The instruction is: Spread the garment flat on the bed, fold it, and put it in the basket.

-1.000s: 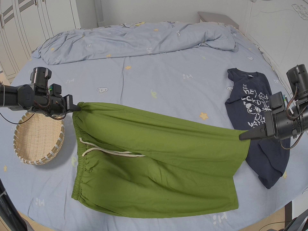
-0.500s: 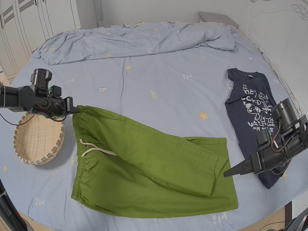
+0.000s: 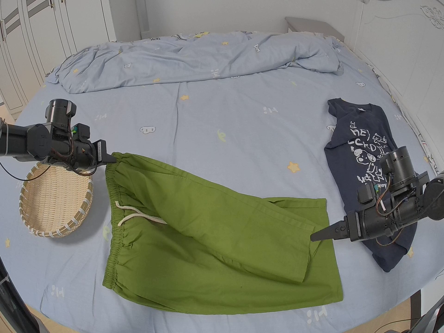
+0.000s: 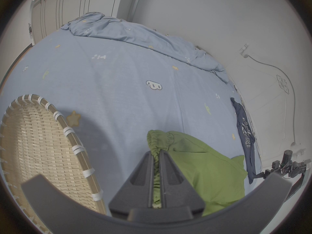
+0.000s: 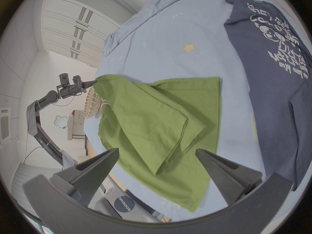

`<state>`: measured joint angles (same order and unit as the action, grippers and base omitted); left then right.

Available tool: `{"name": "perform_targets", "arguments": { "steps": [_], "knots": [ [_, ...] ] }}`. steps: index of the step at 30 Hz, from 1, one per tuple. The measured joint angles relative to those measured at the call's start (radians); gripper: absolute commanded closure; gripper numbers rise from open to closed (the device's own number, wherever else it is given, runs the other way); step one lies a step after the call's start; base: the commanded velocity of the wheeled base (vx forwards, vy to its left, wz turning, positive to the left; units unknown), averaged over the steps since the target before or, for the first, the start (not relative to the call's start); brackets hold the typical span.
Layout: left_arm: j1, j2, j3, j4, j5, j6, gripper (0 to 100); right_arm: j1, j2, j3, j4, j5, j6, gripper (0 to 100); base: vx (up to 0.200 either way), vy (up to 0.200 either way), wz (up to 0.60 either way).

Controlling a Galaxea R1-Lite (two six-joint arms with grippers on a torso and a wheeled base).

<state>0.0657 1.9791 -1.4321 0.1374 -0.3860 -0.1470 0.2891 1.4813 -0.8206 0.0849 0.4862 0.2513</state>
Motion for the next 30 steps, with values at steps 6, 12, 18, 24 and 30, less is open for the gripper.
{"name": "perform_targets", "arguments": {
  "steps": [6,12,18,24,30],
  "knots": [
    [0.000,0.000,-0.001,0.000,0.000,0.000,100,-0.001,0.077,-0.050,-0.039,0.013,0.001,0,0.000,0.000,0.00],
    [0.001,0.001,-0.002,0.000,0.000,0.000,100,0.004,0.148,-0.076,-0.047,0.031,0.002,0,0.000,0.000,0.00],
    [0.001,0.001,-0.002,0.000,0.001,0.000,100,0.000,0.185,-0.081,-0.081,0.038,0.004,0,0.000,0.000,0.00],
    [0.002,0.001,-0.002,0.000,0.001,0.000,100,-0.006,0.221,-0.068,-0.128,0.041,0.005,0,0.000,0.000,0.00],
    [0.002,0.002,-0.003,0.000,0.001,0.000,100,-0.008,0.250,-0.066,-0.176,0.068,0.014,0,0.000,0.000,0.00]
  ]
}}
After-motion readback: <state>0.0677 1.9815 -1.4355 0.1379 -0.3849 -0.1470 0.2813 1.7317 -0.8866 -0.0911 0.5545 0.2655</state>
